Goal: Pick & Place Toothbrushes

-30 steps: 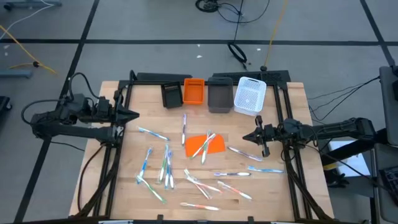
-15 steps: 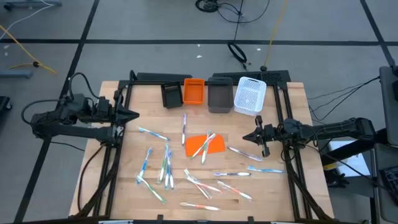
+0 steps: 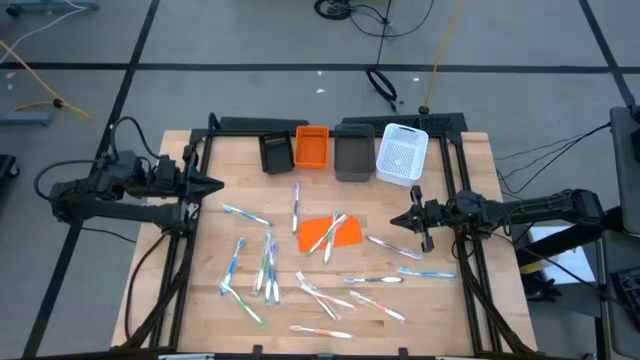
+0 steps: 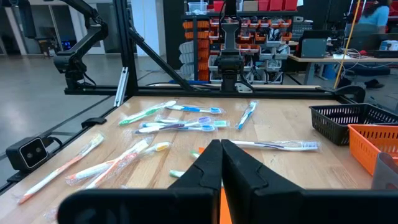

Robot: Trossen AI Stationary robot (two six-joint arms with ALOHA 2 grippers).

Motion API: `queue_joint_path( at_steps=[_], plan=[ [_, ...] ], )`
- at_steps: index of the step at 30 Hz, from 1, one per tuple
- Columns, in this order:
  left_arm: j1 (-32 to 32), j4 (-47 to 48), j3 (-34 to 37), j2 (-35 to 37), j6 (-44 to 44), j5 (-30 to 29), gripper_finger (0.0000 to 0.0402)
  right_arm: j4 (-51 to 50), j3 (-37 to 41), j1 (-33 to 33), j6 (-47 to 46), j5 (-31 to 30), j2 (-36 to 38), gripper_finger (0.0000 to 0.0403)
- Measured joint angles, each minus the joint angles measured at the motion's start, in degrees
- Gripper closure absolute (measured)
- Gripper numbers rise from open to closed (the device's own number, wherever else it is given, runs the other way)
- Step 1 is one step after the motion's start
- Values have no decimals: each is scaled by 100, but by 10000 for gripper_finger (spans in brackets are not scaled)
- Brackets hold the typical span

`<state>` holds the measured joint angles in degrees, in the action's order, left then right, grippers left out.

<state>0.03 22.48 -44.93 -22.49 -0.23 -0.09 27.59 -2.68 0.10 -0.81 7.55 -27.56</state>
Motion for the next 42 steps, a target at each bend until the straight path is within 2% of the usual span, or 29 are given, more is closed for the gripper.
queue_joint_path(
  at_steps=[27,36,42],
  plan=[
    [2,0,0,-1,0,1,376,87,-2,0,-255,-2,0,403],
    [2,-73,0,-1,4,0,376,68,-36,-4,-764,-486,-13,402],
    [-1,-313,0,1,-2,0,376,-787,-353,-7,-924,-917,-308,380]
  ],
)
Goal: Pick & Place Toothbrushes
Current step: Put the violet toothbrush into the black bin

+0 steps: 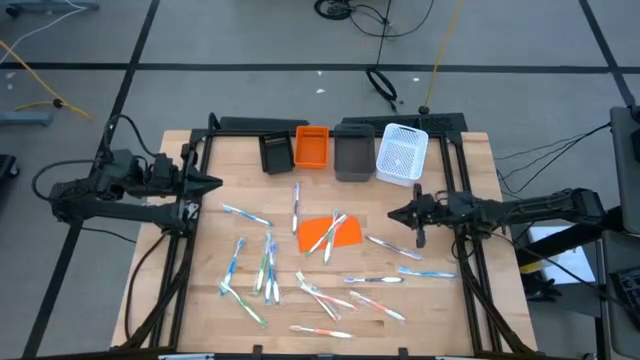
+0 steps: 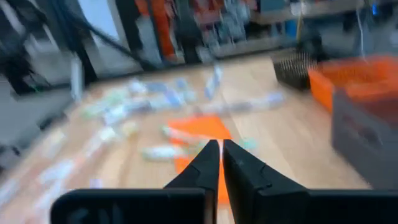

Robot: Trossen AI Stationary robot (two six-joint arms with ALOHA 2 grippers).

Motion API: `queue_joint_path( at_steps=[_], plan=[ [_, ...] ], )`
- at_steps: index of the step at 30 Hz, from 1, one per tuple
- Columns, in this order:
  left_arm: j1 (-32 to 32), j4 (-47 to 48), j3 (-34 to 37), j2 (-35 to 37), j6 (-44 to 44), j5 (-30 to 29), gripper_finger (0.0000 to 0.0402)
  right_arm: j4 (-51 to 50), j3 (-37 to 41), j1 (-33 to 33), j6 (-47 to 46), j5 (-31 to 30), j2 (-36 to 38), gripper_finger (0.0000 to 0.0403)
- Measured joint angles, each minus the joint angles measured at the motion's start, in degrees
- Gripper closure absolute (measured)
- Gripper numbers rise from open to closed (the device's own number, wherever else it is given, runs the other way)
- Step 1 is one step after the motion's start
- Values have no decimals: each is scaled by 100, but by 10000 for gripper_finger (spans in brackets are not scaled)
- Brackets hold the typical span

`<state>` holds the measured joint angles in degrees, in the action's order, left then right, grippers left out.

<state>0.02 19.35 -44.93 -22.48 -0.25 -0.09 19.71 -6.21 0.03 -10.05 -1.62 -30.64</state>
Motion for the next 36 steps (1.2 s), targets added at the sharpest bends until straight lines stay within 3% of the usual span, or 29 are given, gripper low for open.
queue_joint_path(
  at_steps=[8,14,25,36],
  plan=[
    [1,-4,0,-2,0,1,376,-1182,-740,4,-394,-5,-890,315],
    [1,-37,0,-2,-17,-1,376,-1375,-935,12,-771,182,-1662,280],
    [1,-37,0,-9,139,-1,376,-852,-951,558,-1470,311,-2682,277],
    [3,-37,-2,-455,164,-3,376,-710,-954,798,-1801,282,-3392,277]
  ],
)
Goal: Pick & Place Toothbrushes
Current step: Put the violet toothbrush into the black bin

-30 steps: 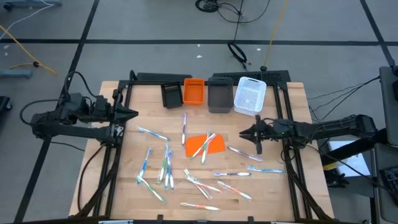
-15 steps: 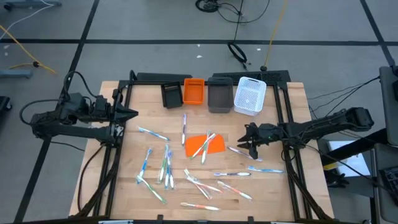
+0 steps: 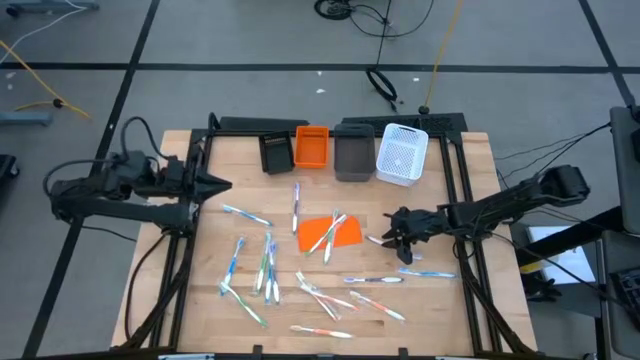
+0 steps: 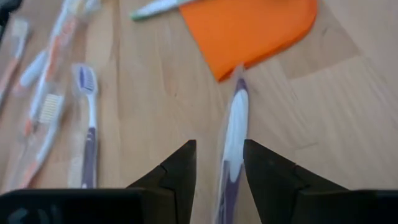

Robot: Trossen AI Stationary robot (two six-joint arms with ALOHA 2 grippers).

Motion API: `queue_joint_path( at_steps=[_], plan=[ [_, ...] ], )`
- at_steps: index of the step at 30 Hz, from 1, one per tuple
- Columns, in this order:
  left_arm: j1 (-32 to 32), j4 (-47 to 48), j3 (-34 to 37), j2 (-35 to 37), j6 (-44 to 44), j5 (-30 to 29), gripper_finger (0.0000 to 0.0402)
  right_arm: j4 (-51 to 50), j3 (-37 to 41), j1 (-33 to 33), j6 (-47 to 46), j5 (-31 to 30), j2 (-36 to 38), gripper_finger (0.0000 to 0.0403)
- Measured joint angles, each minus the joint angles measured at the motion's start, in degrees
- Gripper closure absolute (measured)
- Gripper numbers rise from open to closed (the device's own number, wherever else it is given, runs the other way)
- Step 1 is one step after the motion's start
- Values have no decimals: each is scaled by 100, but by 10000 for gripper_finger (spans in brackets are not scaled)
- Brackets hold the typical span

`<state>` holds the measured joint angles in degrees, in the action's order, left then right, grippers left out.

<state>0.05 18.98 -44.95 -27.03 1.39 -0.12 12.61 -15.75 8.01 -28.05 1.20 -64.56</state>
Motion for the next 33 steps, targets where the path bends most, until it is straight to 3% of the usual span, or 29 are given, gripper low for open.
queue_joint_path(
  at_steps=[13,16,21,26,33],
  plan=[
    [0,-166,0,-446,-15,0,376,153,-13,6,15,18,-674,282],
    [-2,-161,0,-506,-15,-2,376,150,-15,74,22,-22,-679,305],
    [-2,-127,0,-691,-15,-2,376,160,-16,192,22,42,-680,386],
    [-2,-164,0,-896,-15,-4,376,310,-53,188,45,86,-686,396],
    [0,-308,2,-1072,-13,-7,376,-497,-837,176,604,-294,-667,402]
  ],
)
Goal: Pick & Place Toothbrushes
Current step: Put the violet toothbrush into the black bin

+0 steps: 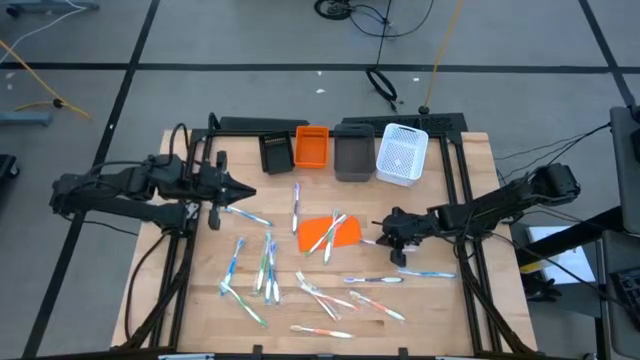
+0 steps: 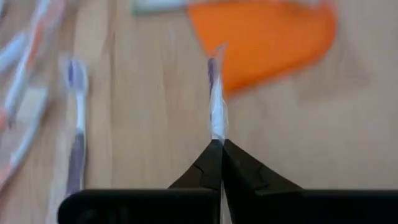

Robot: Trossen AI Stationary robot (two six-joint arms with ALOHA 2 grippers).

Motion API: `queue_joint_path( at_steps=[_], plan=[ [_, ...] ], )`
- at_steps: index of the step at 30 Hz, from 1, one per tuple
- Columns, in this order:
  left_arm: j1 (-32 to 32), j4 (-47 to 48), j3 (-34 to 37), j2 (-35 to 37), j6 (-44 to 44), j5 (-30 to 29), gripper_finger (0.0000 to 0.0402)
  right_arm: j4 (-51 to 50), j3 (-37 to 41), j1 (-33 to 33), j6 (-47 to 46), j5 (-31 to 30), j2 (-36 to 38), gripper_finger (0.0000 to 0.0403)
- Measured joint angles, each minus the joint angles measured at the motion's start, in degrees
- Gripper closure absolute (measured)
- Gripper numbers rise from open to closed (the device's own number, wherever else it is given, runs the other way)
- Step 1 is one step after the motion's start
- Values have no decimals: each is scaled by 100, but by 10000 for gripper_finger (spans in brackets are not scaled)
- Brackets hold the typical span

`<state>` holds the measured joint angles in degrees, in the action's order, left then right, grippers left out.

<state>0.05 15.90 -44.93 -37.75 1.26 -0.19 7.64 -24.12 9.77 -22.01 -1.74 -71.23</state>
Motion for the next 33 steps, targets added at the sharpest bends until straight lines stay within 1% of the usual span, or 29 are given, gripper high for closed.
queue_joint_path(
  at_steps=[4,8,12,17,21,28,31,33],
  plan=[
    [0,-7,0,-67,0,0,376,-448,-553,-6,418,-397,-1,402],
    [0,-23,0,-153,8,0,376,-356,-954,-68,822,-707,33,402],
    [0,-219,0,-307,39,0,376,170,-1097,-246,1086,-1198,37,402],
    [-1,-486,0,-574,44,2,376,1441,-1107,-548,1549,-1179,42,402],
    [-2,-693,0,-860,75,-11,376,2226,-1108,-706,1863,-1170,42,402],
    [-4,-1367,0,-1627,279,-791,376,3271,-1108,-880,2249,-1152,41,402],
    [-4,-1846,0,-2036,417,-868,375,3637,-1108,-945,2446,-1115,42,403],
    [-4,-2208,-2,-2318,484,-870,375,3789,-1108,-1019,2467,-916,42,403]
  ],
)
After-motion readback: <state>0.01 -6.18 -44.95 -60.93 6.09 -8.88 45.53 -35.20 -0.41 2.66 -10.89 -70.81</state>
